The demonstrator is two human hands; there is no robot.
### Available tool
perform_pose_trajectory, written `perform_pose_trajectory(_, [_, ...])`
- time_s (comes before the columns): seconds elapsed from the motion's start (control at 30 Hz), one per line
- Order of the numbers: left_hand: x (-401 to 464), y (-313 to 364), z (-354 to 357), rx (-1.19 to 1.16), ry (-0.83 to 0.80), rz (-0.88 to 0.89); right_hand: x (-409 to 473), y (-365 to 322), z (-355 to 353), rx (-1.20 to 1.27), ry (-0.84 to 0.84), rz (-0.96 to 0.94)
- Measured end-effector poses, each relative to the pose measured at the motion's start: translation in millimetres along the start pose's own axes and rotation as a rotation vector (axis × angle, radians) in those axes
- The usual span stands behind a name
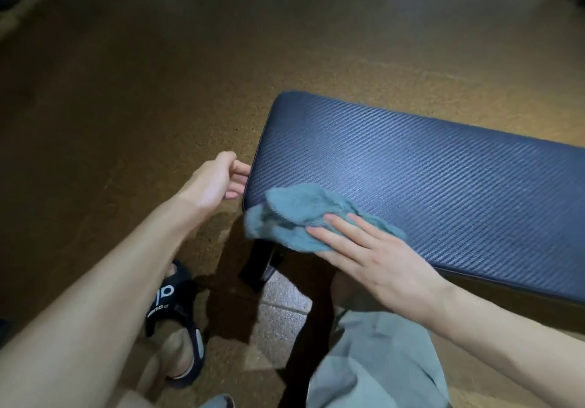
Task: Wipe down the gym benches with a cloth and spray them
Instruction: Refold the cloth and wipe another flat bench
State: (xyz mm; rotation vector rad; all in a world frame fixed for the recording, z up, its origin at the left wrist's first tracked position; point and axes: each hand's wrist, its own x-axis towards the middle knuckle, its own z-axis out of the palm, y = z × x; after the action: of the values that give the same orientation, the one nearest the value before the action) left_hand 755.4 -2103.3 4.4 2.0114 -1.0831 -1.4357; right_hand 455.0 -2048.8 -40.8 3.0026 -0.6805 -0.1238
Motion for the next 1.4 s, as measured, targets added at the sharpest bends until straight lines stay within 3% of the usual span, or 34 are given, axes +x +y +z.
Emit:
perform_pose_trajectory(0.1, [-2,-1,9,-0.018,0.068,0.005,-4,10,-3,0.096,-0.022,0.06])
perform_pose_trajectory(0.3, [6,-10,10,-0.228,0.072,-0.038,148,47,-19,0.246,0.045,0.166])
perform_pose_trajectory(0.43, [6,-13,16,-0.193,0.056,0.002,209,90,-24,0.236,0.0,0.319])
perform_pose_trajectory(0.67, [-6,1,8,-0.061,0.037,0.044,141,139,-10,0.318,0.074,0.725])
perform_pose_trajectory(0.83, [-9,3,5,-0.017,-0.011,0.066,67,77,-1,0.356,0.086,0.95])
perform_pose_trajectory(1.0, [-9,0,6,-0.04,-0.016,0.065,91,51,-45,0.676,0.232,0.854])
perform_pose_trajectory(1.13, [-10,-2,5,-0.053,-0.028,0.058,112,53,-53,0.408,0.281,0.73])
perform_pose_trajectory(1.3, [-11,1,5,-0.079,-0.002,0.063,136,69,-18,0.268,0.003,0.846])
perform_pose_trajectory(1.4, [-11,-2,6,-0.038,0.009,0.072,166,74,-11,0.308,-0.021,0.943])
